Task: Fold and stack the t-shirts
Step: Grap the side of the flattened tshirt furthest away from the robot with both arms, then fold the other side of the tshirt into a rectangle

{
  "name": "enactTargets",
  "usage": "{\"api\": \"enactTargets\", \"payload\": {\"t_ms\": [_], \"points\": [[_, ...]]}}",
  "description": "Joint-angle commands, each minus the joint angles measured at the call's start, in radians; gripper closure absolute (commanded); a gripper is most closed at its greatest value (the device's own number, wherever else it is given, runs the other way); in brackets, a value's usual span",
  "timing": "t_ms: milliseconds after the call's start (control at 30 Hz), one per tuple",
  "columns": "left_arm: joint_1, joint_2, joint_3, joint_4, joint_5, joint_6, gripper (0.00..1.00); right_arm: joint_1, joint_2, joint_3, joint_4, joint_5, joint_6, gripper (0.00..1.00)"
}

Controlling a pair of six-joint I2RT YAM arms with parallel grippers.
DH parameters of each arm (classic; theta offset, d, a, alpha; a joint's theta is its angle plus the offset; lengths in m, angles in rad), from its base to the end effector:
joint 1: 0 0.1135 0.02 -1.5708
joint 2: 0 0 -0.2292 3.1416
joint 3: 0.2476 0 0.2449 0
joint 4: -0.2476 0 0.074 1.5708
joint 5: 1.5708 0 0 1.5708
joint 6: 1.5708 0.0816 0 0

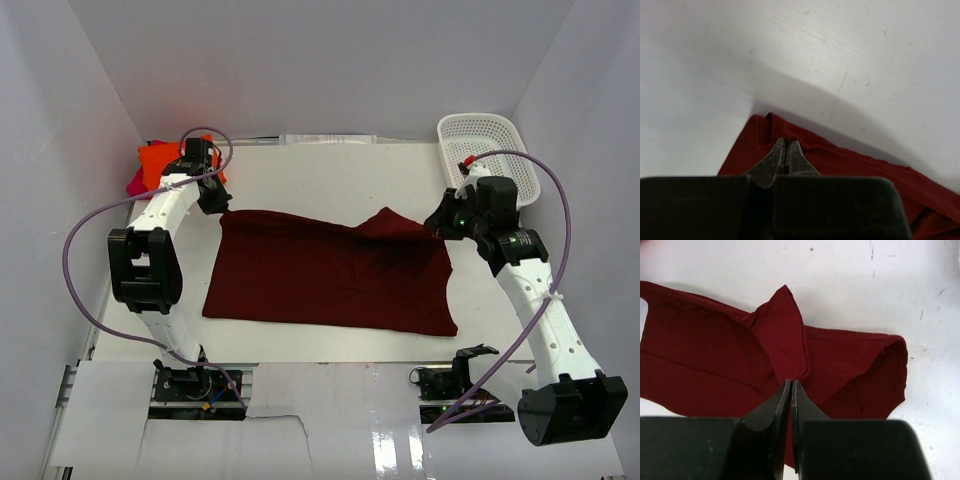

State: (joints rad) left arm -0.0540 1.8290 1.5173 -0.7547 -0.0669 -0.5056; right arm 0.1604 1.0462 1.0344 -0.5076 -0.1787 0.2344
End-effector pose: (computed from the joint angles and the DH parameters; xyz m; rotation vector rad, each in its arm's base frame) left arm 0.3977 -0.0160 0.1834 -0.6125 2.5649 -0.1029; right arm 0.2714 0.0586 0.2925 -0.0315 2.1092 0.4247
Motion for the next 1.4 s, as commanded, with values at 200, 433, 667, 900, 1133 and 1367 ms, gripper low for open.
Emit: {"api": "enactTargets", "payload": {"t_ms": [200, 433, 667, 900, 1133, 1367], "points": [[0.014, -0.135, -0.121, 0.044, 0.001, -0.004, 1.0, 0.004, -0.106, -0.036, -0.117, -0.011, 0.043, 0.92], [0.034, -0.139, -0.151, 0.051, -0.002, 0.009, 1.0, 0.004, -0.124, -0.085, -0.221, -0.07, 0.094, 0.92], [0.048, -0.134, -0.173, 0.054, -0.001, 0.012, 1.0, 0.004, -0.159, -0.178, -0.273, -0.102, 0.161, 0.92], [0.049, -0.14, -0.212, 0.057, 0.01, 0.022, 1.0, 0.004, -0.187, -0.218, -0.347, -0.11, 0.174, 0.92], [0.051, -0.168, -0.284, 0.072, 0.025, 0.022, 1.0, 0.004, -0.227, -0.261, -0.397, -0.113, 0.175, 0.92], [0.051, -0.2, -0.316, 0.074, 0.016, 0.038, 1.0, 0.004, -0.268, -0.319, -0.425, -0.111, 0.171, 0.92]]}}
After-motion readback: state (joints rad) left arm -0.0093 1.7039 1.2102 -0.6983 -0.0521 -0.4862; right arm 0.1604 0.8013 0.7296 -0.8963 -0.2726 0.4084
